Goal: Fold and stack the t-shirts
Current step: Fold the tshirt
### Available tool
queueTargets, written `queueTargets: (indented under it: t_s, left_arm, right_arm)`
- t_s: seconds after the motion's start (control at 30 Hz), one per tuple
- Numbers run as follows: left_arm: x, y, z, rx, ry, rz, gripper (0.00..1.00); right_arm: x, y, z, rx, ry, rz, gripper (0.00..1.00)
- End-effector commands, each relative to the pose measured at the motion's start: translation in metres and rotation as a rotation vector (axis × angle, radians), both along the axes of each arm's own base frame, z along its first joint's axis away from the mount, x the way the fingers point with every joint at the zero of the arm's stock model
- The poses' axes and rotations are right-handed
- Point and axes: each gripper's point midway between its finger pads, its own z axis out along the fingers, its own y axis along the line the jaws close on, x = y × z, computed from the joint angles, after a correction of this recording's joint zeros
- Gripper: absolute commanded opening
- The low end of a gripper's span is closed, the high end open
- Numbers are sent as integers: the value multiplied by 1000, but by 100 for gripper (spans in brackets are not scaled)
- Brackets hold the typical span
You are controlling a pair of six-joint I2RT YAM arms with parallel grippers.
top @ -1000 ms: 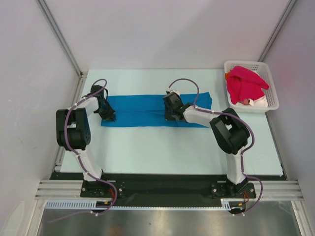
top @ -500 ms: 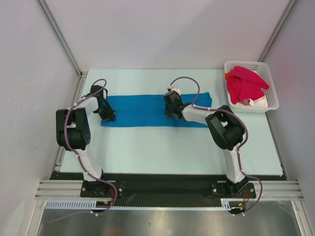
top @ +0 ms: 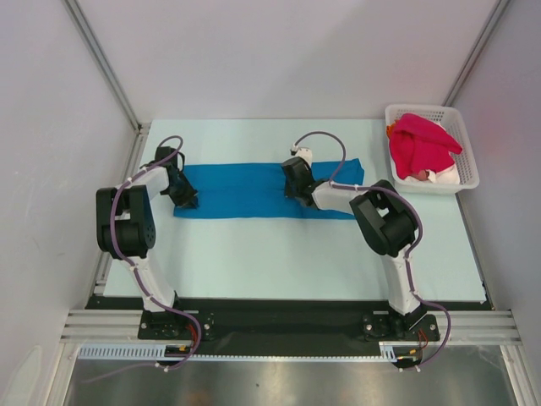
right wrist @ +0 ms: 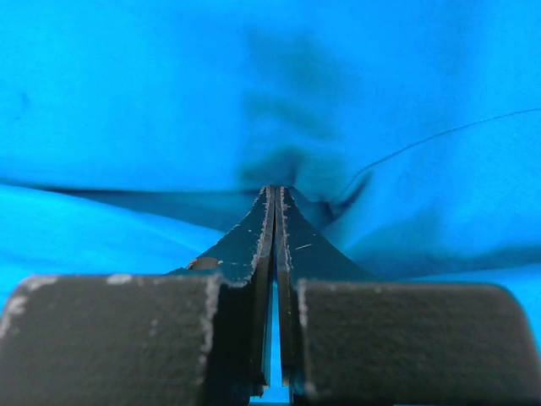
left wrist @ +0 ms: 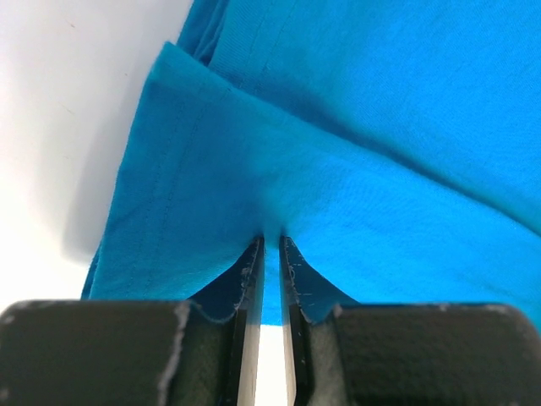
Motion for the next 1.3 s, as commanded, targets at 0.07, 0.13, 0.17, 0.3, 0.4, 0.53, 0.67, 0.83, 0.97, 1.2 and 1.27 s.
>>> queueTargets:
  t_s: [0.07, 0.13, 0.17, 0.3, 0.4, 0.53, 0.67, 0.83, 0.97, 1.2, 1.27]
  left_arm:
    - [0, 21, 17, 92, -39, 19, 19]
    - [0, 22, 22, 97, -52, 17, 19]
    - [0, 27, 23, 125, -55, 27, 19]
    - [0, 28, 27, 133, -64, 25, 20]
    - [-1, 28, 26, 137, -57, 21, 20]
    - [-6, 34, 24, 147, -46, 37, 21]
    - [-15, 41, 18, 136, -15, 66, 21]
    - [-24, 52, 14, 156, 17, 120, 20]
    - [-39, 59, 2, 101, 53, 179, 20]
    - [-44, 68, -8, 85, 81, 214, 20]
    - [-46, 72, -9, 90, 87, 226, 20]
  right_arm:
    - [5, -9, 47, 0, -78, -25, 0]
    - [-1, -13, 57, -15, -69, -20, 0]
    - [-3, -13, 60, -17, -65, -15, 0]
    - [-16, -12, 63, -14, -29, 1, 5]
    - [-28, -2, 51, 3, 8, 26, 8]
    - [-38, 6, 32, 18, 42, 46, 9]
    - [-35, 10, 26, 19, 47, 52, 8]
    - [-28, 6, 15, 8, 60, 43, 8]
    - [-26, 0, 3, 18, 88, 29, 8]
    - [-14, -5, -16, 3, 96, 13, 8]
    - [-9, -4, -18, 4, 95, 12, 8]
